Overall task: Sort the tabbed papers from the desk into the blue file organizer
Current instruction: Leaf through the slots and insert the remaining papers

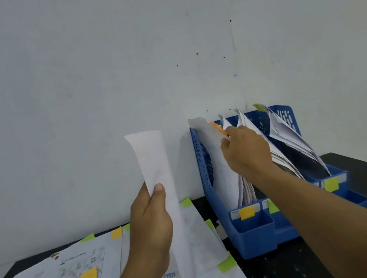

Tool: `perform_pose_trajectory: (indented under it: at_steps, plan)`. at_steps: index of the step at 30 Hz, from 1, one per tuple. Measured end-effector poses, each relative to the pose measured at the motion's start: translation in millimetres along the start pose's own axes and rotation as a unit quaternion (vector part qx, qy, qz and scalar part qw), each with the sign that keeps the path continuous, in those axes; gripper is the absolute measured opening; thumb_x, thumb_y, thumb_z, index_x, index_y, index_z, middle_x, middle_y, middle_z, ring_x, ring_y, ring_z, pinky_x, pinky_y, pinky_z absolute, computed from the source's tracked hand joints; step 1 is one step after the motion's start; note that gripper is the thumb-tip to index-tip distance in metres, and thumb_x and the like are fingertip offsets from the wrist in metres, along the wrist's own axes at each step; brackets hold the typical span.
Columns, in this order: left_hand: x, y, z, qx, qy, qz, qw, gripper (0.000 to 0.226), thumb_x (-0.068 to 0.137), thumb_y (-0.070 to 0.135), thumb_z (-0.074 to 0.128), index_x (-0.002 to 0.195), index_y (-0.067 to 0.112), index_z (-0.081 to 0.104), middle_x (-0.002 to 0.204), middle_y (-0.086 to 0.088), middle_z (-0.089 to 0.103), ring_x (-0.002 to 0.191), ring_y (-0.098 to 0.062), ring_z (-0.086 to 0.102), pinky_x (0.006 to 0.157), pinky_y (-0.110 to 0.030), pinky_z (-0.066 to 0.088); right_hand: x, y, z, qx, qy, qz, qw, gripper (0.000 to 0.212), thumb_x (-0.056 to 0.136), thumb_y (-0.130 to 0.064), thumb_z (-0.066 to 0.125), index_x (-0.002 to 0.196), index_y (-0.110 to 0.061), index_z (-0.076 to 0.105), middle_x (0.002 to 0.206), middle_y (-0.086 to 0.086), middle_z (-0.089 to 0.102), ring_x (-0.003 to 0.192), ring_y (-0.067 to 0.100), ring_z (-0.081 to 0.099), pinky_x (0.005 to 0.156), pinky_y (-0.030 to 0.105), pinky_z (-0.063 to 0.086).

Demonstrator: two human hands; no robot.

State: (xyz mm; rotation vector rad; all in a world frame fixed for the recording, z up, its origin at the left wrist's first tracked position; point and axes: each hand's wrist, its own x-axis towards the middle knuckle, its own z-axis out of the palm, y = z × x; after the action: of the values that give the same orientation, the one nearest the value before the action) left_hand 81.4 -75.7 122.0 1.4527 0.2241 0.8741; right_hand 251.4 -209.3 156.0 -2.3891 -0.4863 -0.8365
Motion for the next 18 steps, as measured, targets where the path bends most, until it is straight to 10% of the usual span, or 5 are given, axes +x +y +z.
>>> perform_pose_trajectory:
  at_steps: [7, 18]
  plan:
    - [28, 34, 35, -0.054, -0.04, -0.011, 0.998, 0.029, 0.102, 0.026, 0.047, 0.126, 0.029, 0.061, 0.119, 0.013, 0.067, 0.114, -0.015, 0.061, 0.104, -0.046, 0.044, 10, 13, -7, 0.029, -0.015, 0.042, 0.999, 0.018, 0.101, -0.027, 0.046, 0.087, -0.016, 0.051, 0.084, 0.001, 0.054, 0.071, 0.019, 0.051, 0.062, 0.03, 0.037]
    - [69, 43, 81, 0.001, -0.085, 0.007, 0.996, 0.023, 0.103, 0.023, 0.043, 0.113, 0.031, 0.063, 0.115, 0.011, 0.068, 0.108, -0.015, 0.064, 0.1, -0.043, 0.048, 17, 20, 0, 0.083, -0.025, 0.045, 0.995, 0.025, 0.1, -0.034, 0.048, 0.083, -0.019, 0.058, 0.084, 0.0, 0.061, 0.071, 0.018, 0.056, 0.061, 0.029, 0.04]
